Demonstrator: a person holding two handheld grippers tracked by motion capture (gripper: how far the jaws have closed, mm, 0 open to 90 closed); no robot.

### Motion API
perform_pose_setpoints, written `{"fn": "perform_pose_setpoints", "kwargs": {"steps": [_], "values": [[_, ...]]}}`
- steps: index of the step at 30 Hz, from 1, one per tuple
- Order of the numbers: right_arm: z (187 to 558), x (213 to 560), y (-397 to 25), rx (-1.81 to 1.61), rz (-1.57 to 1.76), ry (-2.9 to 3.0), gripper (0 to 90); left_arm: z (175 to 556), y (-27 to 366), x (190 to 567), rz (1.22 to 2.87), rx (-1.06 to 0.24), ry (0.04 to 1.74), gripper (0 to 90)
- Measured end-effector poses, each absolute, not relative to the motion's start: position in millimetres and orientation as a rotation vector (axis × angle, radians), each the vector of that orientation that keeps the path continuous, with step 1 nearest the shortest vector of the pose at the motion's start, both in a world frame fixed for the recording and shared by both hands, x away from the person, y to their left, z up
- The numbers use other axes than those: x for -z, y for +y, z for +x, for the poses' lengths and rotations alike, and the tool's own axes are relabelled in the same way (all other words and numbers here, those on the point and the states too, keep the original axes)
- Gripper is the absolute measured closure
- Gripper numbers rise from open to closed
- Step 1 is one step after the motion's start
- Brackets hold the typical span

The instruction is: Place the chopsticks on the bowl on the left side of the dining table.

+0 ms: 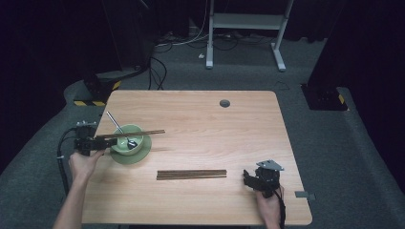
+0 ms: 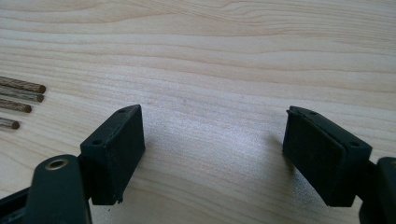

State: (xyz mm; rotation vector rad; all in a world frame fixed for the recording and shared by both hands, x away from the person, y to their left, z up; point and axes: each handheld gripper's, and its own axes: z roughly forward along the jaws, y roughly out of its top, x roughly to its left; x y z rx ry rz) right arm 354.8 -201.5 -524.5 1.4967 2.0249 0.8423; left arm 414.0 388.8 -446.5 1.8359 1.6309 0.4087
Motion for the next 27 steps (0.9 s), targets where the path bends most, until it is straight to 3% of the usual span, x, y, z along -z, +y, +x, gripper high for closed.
{"fn": "perform_pose_setpoints", "kwargs": {"steps": [13,27], "values": [[354.7,524.5,-201.5,-0.843,1.497,2.024,20.4,415.2,387.0,445.9,1.818,-0.426,1.625,35.5],[354.7,524.5,-201.5,-0.842,1.497,2.024,20.4,373.9,347.9,434.3,1.843,-0.578,1.448,32.5]]}}
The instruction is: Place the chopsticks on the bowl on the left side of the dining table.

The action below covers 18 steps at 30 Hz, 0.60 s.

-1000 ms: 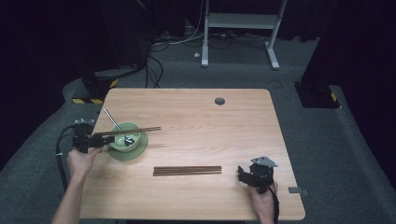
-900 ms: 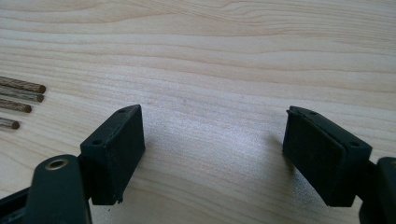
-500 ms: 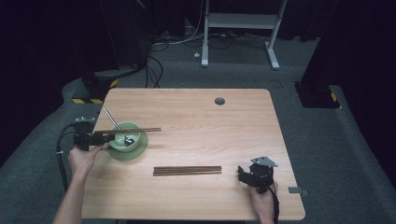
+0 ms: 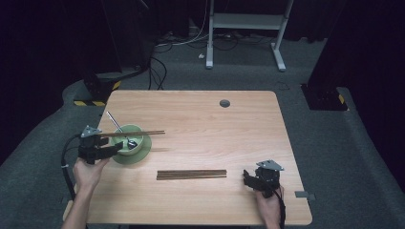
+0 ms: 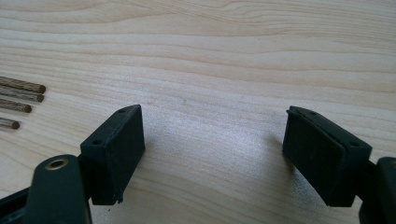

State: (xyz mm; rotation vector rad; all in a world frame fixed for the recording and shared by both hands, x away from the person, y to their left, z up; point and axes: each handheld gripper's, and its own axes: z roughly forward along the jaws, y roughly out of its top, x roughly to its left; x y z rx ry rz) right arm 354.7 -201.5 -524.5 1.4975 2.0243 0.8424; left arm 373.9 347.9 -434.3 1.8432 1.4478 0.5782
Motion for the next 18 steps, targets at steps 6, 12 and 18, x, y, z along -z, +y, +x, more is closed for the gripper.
{"fn": "perform_pose_setpoints", "kwargs": {"steps": [6,12,18], "values": [[354.8,524.5,-201.5,-0.842,1.496,2.024,20.4,362.3,331.1,433.8,1.836,-0.577,1.387,32.4],[354.8,524.5,-201.5,-0.842,1.496,2.024,20.4,355.7,318.4,437.1,1.835,-0.558,1.352,32.3],[354.7,524.5,-201.5,-0.842,1.496,2.024,20.5,353.5,308.9,441.8,1.83,-0.556,1.333,32.3]]}}
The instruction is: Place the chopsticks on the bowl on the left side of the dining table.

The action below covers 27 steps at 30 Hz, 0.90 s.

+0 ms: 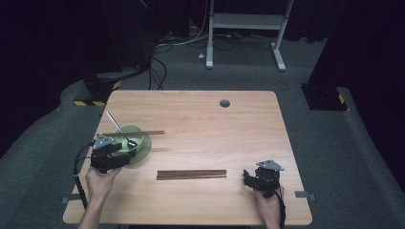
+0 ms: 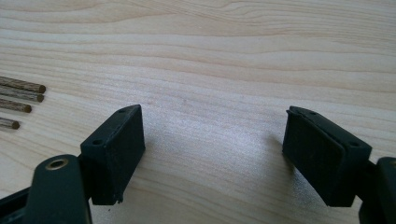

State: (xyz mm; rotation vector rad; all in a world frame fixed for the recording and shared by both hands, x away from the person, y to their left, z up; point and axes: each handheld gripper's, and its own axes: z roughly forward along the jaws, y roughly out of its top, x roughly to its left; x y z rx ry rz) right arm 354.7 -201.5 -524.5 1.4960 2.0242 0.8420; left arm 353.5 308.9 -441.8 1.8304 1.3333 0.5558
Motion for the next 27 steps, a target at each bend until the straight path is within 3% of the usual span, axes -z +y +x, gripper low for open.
{"fn": "perform_pose_setpoints", "kwargs": {"steps": [27], "values": [[354.7,524.5,-201.5,-0.842,1.496,2.024,20.5,342.1,277.1,457.2,1.841,-0.536,1.258,32.7]]}}
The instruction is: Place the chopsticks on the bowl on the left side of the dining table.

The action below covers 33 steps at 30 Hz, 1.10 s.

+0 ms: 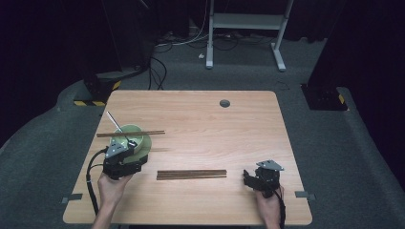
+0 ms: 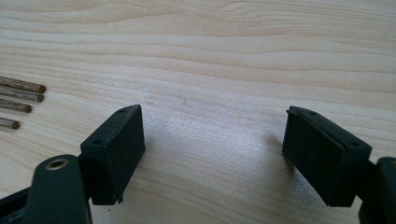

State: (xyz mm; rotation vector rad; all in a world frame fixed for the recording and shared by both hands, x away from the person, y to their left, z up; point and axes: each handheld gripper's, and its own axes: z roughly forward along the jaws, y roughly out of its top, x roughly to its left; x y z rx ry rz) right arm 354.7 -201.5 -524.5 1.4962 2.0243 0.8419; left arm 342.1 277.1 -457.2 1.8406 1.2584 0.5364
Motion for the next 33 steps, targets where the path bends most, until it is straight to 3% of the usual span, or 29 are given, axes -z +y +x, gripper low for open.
{"fn": "perform_pose_setpoints", "kwargs": {"steps": [33], "values": [[354.7,524.5,-201.5,-0.842,1.496,2.024,20.5,335.1,265.4,495.3,1.88,-0.539,1.297,33.0]]}}
